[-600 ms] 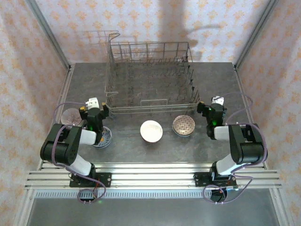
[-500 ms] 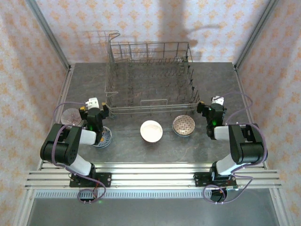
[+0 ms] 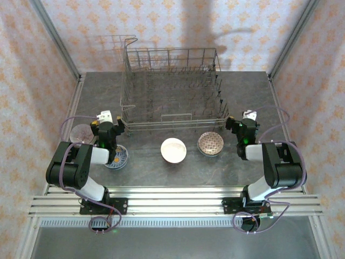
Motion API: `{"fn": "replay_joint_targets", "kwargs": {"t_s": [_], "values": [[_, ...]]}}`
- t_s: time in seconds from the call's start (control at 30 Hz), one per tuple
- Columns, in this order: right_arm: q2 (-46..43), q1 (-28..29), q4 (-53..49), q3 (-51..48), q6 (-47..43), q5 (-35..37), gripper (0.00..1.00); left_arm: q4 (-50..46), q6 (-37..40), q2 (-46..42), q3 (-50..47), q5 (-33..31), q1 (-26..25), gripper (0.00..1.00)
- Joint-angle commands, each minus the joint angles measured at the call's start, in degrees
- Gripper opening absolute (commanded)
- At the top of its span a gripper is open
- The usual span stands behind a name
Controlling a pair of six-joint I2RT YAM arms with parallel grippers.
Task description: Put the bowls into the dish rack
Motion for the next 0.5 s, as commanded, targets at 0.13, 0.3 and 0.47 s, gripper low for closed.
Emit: {"fn": "replay_joint_targets", "kwargs": {"t_s": [0.13, 0.3, 0.47], "values": [[-5.8, -0.3, -5.2, 1.5, 1.3, 3.0, 1.00, -4.1, -1.0, -5.6, 0.4, 1.3, 0.9, 1.00], [-13.0, -0.3, -15.2, 2.8, 3.8, 6.5, 1.00, -15.1, -4.2, -14.3, 2.8, 1.2, 3.2, 1.00], [-22.9, -0.3, -33.6, 7.6, 6.4, 6.3, 1.00, -29.8, -7.2, -25.8, 7.8, 0.7, 3.2, 0.99]]}}
